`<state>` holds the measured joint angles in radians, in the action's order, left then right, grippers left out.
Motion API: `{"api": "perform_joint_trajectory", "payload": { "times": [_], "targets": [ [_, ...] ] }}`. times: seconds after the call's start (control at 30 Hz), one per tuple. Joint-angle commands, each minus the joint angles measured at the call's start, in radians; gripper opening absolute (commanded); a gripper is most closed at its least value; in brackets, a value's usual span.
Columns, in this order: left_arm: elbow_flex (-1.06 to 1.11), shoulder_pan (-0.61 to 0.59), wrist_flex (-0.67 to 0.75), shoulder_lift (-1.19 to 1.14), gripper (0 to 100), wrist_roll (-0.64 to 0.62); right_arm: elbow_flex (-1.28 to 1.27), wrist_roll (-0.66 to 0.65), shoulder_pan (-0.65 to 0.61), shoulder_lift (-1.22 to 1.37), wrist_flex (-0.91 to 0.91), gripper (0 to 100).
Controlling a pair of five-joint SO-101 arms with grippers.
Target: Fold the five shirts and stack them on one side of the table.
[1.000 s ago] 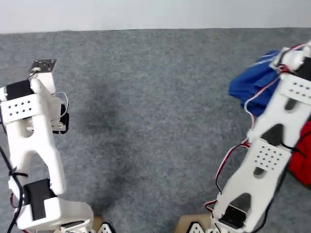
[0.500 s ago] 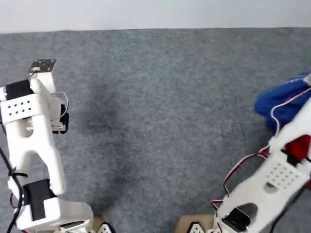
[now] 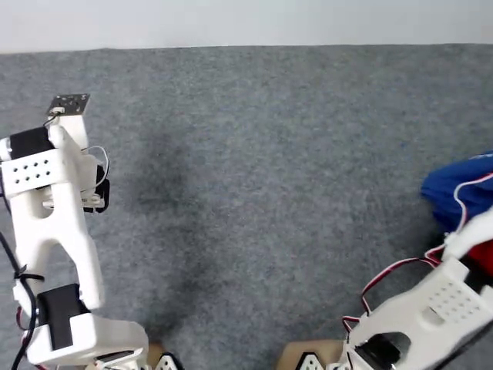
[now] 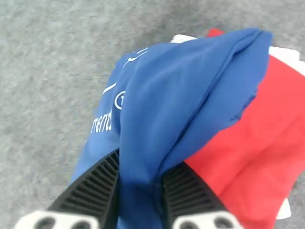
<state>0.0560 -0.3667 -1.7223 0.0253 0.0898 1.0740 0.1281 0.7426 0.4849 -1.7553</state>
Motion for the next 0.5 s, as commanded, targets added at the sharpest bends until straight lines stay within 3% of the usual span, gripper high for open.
{"api": "perform_joint_trajectory", "payload": {
  "times": [0.0,0.47],
  "targets": [
    [-0.036,0.006,-0.003,0.034,5,-0.005,0.002,-0.014,0.047,-0.079,-0.031,0.9],
    [-0.036,0.008,-0.003,0.032,5,-0.003,0.002,-0.107,0.232,0.133,0.008,0.9]
  ]
}}
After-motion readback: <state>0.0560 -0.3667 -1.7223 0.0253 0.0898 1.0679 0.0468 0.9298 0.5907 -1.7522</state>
